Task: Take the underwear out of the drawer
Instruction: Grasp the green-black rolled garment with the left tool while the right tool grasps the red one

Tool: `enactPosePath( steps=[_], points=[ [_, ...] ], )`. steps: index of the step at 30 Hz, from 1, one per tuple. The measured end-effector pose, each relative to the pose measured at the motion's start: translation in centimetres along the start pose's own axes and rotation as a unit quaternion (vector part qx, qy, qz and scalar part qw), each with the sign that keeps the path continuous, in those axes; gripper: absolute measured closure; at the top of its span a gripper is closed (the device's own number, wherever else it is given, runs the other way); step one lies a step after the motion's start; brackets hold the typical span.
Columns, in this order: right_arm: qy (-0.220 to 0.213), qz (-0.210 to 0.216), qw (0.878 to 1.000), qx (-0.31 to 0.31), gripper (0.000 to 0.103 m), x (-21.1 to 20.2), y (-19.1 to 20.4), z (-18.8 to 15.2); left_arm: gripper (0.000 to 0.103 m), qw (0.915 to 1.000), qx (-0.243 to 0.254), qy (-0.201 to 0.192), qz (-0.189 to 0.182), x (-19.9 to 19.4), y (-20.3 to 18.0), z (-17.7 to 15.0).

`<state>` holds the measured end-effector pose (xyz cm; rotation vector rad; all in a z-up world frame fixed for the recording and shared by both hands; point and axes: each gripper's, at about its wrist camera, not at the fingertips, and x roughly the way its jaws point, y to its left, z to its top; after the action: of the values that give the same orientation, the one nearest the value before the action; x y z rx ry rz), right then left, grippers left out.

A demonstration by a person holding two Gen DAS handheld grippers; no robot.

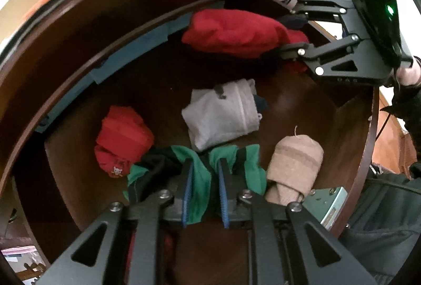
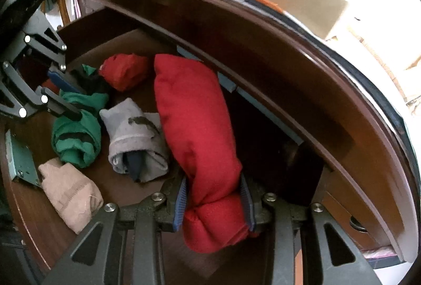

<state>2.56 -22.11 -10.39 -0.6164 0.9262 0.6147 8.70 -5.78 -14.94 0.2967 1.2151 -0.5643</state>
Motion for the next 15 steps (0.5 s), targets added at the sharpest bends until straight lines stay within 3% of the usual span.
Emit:
enactPosePath(
  steps=[4,7,11,15],
  points=[
    [0.001,-0.006,1.000,-0.011,0.065,-0.1,0.7,0.3,0.074,0.9996,-0.019,0.015,-0.011,0.3,0.6,0.1],
    [-0.001,-0.003,1.000,-0.006,0.065,-0.4,0.8,0.4,0.052,0.9994,-0.018,0.030,-0.003,0.6,0.3,0.0],
    [-0.001,0.000,1.000,-0.004,0.065,-0.4,0.4,0.5,0.050,0.9983,0.010,0.057,0.009,1.4,-1.2,-0.1],
    [0.001,0.000,1.000,-0.003,0.065,0.5,0.0,0.6,0.063,0.9975,0.016,0.068,0.008,2.1,-1.8,-0.1]
  ],
)
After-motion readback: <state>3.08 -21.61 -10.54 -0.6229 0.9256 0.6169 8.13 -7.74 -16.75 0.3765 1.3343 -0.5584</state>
